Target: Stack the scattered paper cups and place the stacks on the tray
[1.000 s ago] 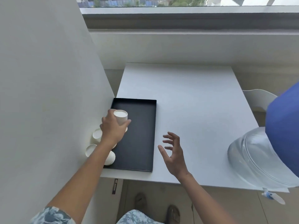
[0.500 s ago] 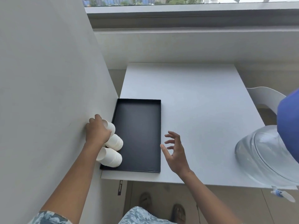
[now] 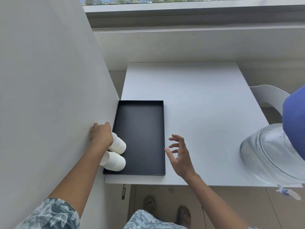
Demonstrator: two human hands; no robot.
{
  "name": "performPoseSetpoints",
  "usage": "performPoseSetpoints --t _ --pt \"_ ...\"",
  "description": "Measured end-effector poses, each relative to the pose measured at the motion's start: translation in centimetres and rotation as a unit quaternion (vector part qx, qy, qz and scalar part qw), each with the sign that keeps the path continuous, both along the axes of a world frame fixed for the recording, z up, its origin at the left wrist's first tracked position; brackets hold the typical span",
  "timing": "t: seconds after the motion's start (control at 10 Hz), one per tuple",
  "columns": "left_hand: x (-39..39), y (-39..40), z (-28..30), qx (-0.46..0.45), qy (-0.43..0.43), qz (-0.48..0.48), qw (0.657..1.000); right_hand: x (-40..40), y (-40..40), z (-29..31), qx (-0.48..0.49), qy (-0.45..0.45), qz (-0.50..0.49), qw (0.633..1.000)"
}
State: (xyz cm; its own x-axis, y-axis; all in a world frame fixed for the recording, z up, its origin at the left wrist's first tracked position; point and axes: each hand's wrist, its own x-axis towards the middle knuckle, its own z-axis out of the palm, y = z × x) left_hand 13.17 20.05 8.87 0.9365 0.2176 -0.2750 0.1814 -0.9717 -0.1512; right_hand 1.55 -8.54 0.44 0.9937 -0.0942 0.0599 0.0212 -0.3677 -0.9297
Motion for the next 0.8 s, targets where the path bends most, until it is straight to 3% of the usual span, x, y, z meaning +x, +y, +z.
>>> performPoseSetpoints --t 0.5,0.8 --pt "0.1 0.5 -2.8 -0.098 -0.026 0.012 0.995 -1.7 0.3 0.1 -0.020 0.021 -0.034 0.999" --pt "-1.1 -0.2 -3.4 -0.060 -0.015 -0.012 0.998 -3.4 -0.3 0.5 -0.025 0.021 -0.056 0.998"
